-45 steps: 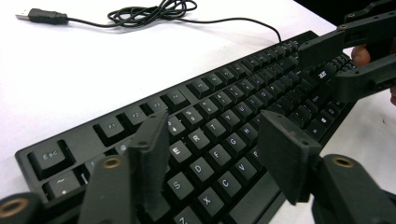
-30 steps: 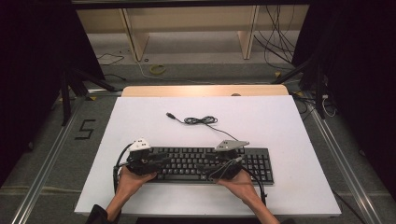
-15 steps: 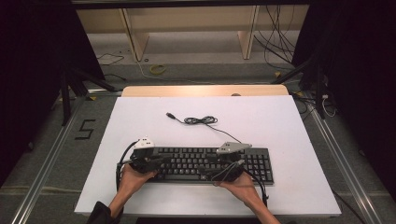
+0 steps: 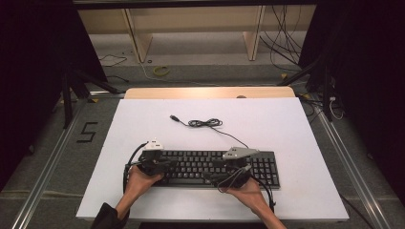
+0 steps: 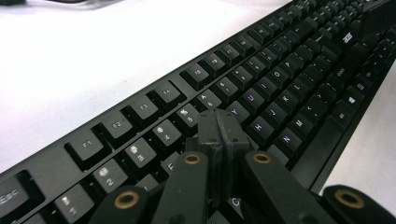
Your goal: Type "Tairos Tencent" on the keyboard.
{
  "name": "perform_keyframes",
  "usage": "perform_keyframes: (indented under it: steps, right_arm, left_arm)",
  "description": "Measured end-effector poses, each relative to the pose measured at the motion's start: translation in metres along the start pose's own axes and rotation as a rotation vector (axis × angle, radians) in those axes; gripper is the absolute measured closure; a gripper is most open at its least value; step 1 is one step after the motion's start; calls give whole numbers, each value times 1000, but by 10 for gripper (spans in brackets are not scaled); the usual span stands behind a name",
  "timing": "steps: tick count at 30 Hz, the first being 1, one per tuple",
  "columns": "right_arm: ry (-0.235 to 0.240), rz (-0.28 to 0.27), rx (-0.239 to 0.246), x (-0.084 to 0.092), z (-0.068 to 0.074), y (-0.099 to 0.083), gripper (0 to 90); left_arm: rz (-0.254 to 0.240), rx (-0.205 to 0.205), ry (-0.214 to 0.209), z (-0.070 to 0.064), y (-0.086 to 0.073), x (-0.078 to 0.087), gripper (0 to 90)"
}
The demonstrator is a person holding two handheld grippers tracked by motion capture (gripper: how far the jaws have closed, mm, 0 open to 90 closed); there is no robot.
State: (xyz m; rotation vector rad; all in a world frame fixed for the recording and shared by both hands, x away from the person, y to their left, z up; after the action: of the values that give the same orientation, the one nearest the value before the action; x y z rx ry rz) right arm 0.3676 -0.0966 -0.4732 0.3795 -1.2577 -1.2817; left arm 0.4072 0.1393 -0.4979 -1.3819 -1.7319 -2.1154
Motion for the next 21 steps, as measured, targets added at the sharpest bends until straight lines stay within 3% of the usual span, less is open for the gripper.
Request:
perform_keyframes:
  steps: [11,21]
  right_arm:
    - [1,9,-1,-1,-2,-3,367]
    - [-2,6,0,0,-1,-2,371]
  left_arm:
    - [35,-3,17,0,-2,-7,888]
    - [42,-42,38,-2,-3,-11,892]
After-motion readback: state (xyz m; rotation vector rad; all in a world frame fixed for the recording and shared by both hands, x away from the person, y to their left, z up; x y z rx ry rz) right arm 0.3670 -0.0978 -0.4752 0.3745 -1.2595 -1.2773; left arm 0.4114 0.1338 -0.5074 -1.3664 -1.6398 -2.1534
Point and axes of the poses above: each handheld gripper's, and its own axes: x roughly backward along the jaws, y roughly out of its top, z roughly to its left, the point moved 4 cm from there along -x, roughly forward along the jaws, and after that the axes turned 14 degrees about y, right-handed, at the moved point
